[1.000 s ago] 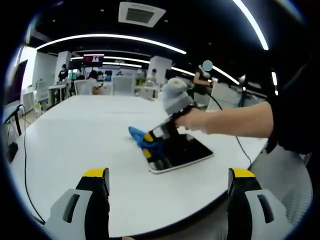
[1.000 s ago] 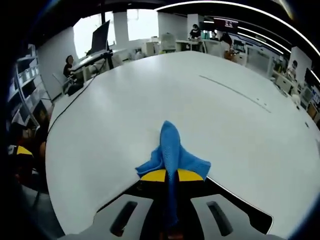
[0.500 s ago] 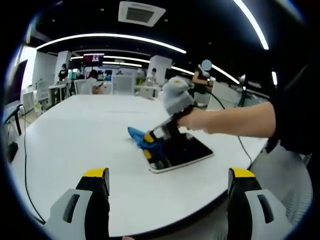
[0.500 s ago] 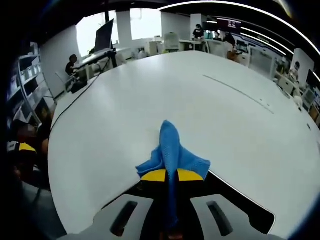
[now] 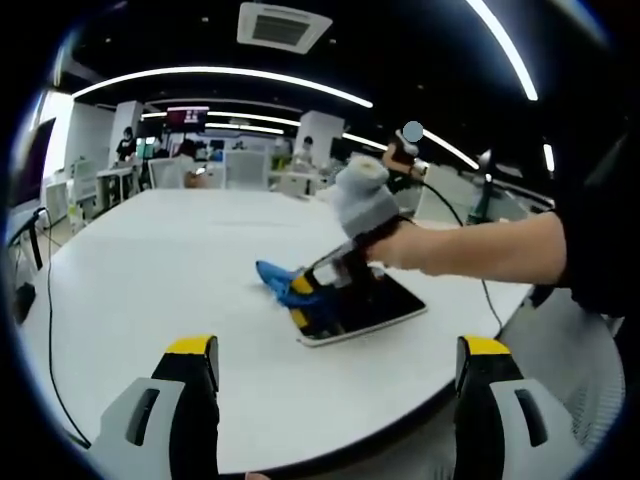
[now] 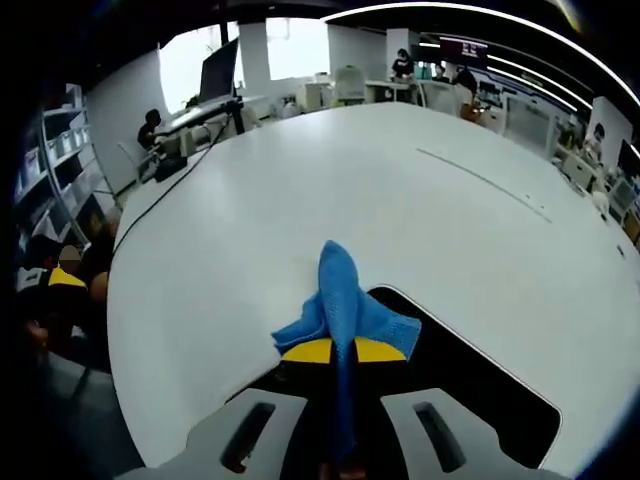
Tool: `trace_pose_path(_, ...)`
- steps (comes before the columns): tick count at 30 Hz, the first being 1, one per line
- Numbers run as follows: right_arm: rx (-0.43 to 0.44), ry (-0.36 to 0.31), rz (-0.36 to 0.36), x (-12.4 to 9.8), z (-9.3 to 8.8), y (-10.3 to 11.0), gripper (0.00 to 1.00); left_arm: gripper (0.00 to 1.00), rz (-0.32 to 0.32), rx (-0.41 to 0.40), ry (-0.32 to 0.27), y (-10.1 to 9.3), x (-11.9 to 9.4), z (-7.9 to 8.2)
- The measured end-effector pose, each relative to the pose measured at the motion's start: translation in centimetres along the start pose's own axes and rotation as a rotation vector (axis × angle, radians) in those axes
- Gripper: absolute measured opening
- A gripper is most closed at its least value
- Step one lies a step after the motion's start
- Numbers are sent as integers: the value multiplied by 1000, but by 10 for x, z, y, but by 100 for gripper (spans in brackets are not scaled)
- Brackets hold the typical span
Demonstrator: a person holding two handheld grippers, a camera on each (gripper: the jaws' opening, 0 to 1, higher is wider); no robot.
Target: Wipe the mirror surface with the cleaning cloth until all visible marks leave the cleaned area.
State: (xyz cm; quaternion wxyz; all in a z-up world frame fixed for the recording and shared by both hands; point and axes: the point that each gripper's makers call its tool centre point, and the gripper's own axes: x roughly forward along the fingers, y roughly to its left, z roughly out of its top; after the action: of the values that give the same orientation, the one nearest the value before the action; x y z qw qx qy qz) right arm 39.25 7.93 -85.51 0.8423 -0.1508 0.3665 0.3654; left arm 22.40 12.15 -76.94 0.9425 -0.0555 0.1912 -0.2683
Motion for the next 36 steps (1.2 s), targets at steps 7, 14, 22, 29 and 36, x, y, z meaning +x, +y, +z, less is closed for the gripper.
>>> trace_pose_path(7,4,0,7,-4,-4,5,0,99,0,-1,-1,0,0,0)
trace_pose_path(14,1,3,10,-3,-4,5,0,99,-1,-3,-2,0,0,0)
trace_pose_path(22,-19,5,13,-3,-4,5,0,99,1,-7,1,0,-1,-1)
trace_pose_path(29,-67,-2,22,-5,-6,3,0,99,1,-9,0,0,-1,-1)
trace_pose_path(36,-61,-4,22,-8,-10,-5,0,99,3,-11,0,1,-2,-1)
